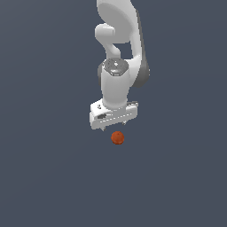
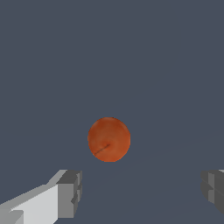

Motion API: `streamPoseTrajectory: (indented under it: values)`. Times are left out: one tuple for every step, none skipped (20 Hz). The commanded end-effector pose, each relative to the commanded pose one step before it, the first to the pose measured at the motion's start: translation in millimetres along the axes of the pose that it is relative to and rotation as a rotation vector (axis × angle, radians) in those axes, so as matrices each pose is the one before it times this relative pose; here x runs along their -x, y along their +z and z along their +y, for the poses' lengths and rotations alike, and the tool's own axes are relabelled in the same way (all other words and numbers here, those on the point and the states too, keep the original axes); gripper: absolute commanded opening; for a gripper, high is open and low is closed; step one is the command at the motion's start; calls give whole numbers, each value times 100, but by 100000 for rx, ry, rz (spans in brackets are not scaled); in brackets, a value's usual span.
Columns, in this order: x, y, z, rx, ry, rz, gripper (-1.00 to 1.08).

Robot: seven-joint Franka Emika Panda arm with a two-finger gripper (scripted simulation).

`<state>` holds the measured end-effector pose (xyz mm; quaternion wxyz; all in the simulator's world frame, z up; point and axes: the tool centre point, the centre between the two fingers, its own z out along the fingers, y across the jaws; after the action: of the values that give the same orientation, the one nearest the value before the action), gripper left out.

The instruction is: Pick up the object and move it to a goal position.

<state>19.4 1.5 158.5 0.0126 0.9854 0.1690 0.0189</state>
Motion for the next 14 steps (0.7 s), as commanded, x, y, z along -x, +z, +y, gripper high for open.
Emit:
streamPoseTrajectory:
  values:
    - [-29, 512, -150, -131, -7172, -387, 100]
    - [-18, 205, -61, -66, -2913, -144, 100]
    - [-20, 204, -61, -73, -2912, -138, 100]
    - [-22, 203, -61, -81, -2912, -132, 100]
    - [-24, 203, -61, -87, -2912, -125, 100]
    - [-26, 202, -61, -94, -2910, -119, 100]
    - [-28, 201, -61, -100, -2910, -112, 100]
    - [-30, 200, -60, -105, -2908, -104, 100]
    - [-32, 199, -61, -111, -2909, -97, 100]
    - [-34, 198, -60, -116, -2907, -89, 100]
    - [-36, 197, -59, -121, -2906, -81, 100]
    - [-38, 196, -59, -125, -2906, -73, 100]
    - [-40, 196, -58, -129, -2905, -65, 100]
    - [-42, 195, -57, -132, -2903, -57, 100]
